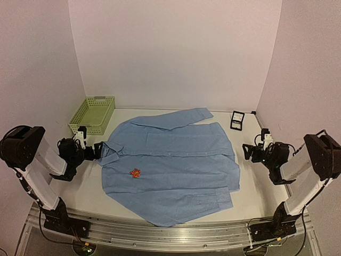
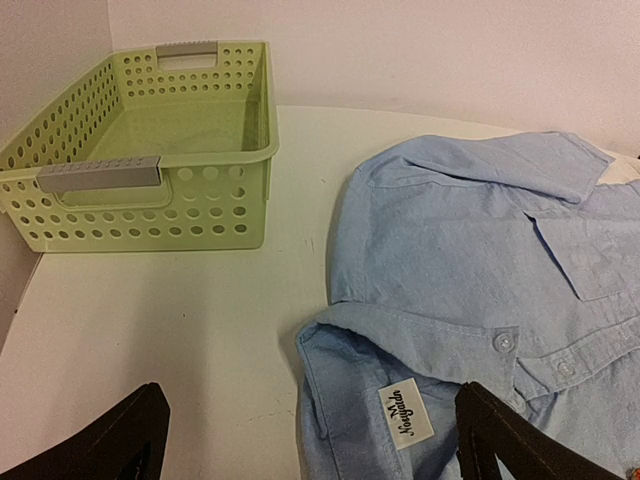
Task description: Remove the brooch from the garment
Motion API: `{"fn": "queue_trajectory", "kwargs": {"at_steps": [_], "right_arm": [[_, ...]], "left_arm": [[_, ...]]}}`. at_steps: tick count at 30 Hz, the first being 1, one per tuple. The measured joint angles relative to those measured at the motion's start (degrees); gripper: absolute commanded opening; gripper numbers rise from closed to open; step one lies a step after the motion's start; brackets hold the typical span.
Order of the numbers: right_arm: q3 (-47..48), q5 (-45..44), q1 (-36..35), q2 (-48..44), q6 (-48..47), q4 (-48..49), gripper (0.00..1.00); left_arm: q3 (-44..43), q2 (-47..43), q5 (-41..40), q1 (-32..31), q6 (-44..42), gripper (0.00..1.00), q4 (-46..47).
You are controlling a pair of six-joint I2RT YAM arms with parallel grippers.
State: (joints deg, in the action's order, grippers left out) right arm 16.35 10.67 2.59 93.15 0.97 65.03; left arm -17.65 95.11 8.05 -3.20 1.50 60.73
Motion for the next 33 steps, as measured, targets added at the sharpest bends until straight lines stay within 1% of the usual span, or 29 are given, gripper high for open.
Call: {"fn": "queue_trajectory", "kwargs": {"at_steps": [2,4,7,10,11,14,17,19,21,22,25,29,31,33], "right_arm": [[2.6,-0.7,0.0,-3.3,0.5,-5.5,0.98],[5.0,-1.5,0.0,-6.9,1.9,-8.6,0.98],[7.8,-0.8,0.1,-11.7,6.3,-10.9,0.98],[11.3,4.3,0.1,-13.2,12.5,-12.3,0.98],[12.7,7.0,0.1,-12.8,15.4,-12.5,0.98],[16.1,13.5,-1.0,-10.4,23.6,-12.3,0.98],[17.9,15.9,-7.2,-8.6,28.7,-13.6,0.96],[20.1,15.8,-13.8,-7.6,30.0,-16.9,0.92],[24.7,14.9,-20.5,-5.7,30.8,-21.4,0.89],[27.7,14.1,-23.9,-4.3,31.2,-23.8,0.87],[37.8,11.3,-33.2,2.0,32.8,-30.4,0.80],[48.7,9.4,-42.3,11.6,37.4,-36.8,0.71],[53.2,9.3,-45.7,17.0,40.1,-39.3,0.66],[57.2,9.7,-48.3,22.5,42.9,-41.5,0.64]], "left_arm": [[0.0,0.0,0.0,0.0,0.0,1.00,0.0],[0.0,0.0,0.0,0.0,0.0,1.00,0.1],[0.0,-0.1,0.0,0.0,0.0,1.00,0.3],[-0.3,-1.5,-0.2,0.0,0.1,1.00,-1.2],[-0.9,-3.0,0.2,0.0,0.0,1.00,-3.7],[-2.6,-10.6,3.0,0.0,-0.1,1.00,-10.4],[-2.3,-22.3,8.1,0.0,-0.1,1.00,-14.2],[-2.0,-29.9,13.2,0.0,-1.0,1.00,-17.1],[-2.5,-35.3,19.9,-0.1,-4.0,1.00,-22.8],[-3.1,-36.6,22.6,-0.4,-5.5,1.00,-25.9],[-6.9,-36.8,28.8,-2.9,-12.2,1.00,-38.5],[-12.6,-32.7,33.8,-9.2,-26.4,1.00,-55.0],[-15.1,-29.6,35.3,-12.2,-32.8,0.96,-61.9],[-18.2,-24.9,36.6,-14.5,-38.1,0.88,-68.1]]}}
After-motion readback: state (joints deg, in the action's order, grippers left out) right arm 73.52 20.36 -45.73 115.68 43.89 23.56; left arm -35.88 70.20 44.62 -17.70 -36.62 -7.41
